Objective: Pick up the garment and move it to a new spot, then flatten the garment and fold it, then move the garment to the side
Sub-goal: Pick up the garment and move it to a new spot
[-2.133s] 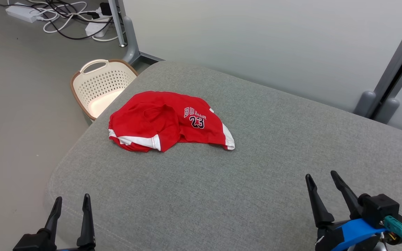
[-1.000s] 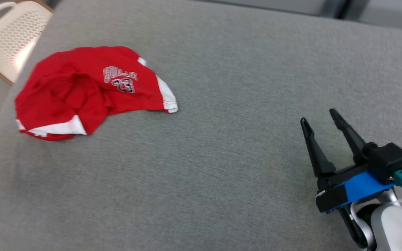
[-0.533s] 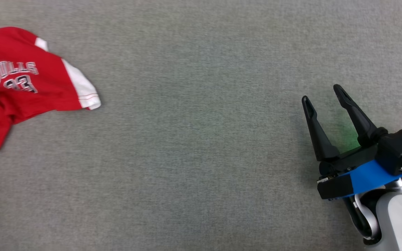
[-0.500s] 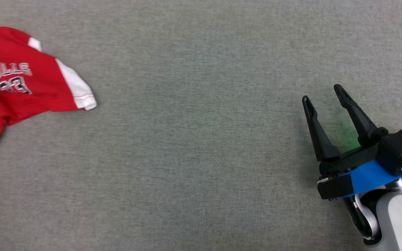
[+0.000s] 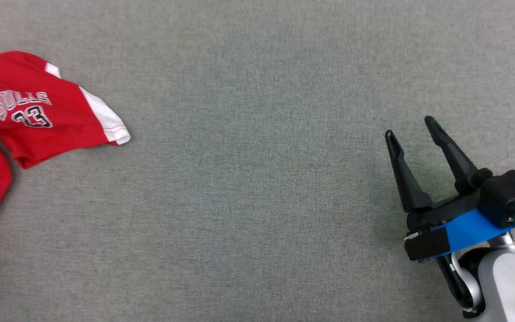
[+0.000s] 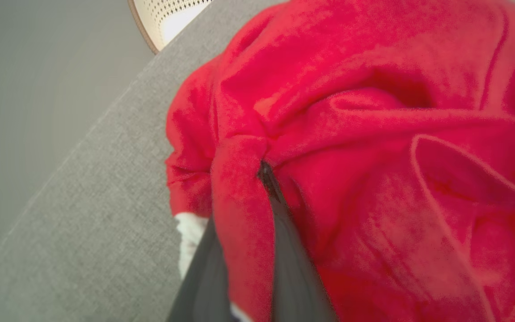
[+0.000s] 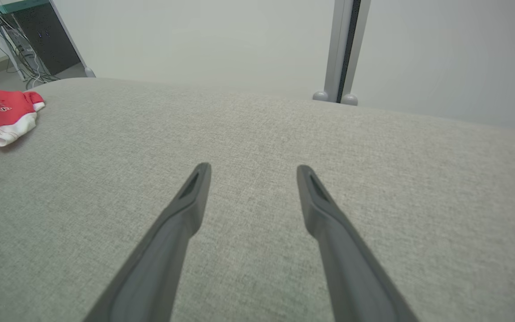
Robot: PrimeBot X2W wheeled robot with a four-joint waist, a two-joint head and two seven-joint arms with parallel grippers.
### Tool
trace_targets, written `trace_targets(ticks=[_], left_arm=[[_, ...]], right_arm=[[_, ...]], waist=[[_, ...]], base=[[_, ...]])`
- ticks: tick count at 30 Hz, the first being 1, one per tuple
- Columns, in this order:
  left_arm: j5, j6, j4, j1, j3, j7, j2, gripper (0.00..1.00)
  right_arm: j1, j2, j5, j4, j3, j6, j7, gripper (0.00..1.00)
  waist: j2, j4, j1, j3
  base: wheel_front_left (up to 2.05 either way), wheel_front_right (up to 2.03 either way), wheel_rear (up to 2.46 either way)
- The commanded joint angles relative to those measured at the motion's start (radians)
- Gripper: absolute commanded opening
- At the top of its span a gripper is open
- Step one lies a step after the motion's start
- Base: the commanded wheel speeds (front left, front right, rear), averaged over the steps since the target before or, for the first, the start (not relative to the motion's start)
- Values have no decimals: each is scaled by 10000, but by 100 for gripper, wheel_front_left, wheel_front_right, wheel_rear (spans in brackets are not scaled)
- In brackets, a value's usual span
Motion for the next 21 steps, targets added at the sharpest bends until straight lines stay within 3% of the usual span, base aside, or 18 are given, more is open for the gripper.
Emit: trace_targets(ticks=[1,5,13,16,21], left_arm=[[123,-214,-192,-100,-55,-385,59,0],[501,-574,-613,-396,-245,-895,418,0],[1101,-934,-2236,-1123,-1082,-562,712,0],[1221,-995,-2980,-1344,-1330,-393,709,0],[1389,-790,-4390,-1909,-1968,158,224,0]], right_arm=[[158,65,71,140,71,5,-106,100],[321,240,226,515,235,5,-243,100],[946,541,457,1209,229,5,-498,100],[1173,642,522,1332,181,5,-565,100],[1435,751,498,1294,-52,5,-551,100]], waist=[[-1,208,-1,-799],[-1,295,-1,-1818],[-1,204,-1,-3774],[-1,23,-1,-4314],[-1,-305,-1,-4839]], base=[[0,0,0],[0,0,0],[0,0,0],[0,0,0],[0,0,0]])
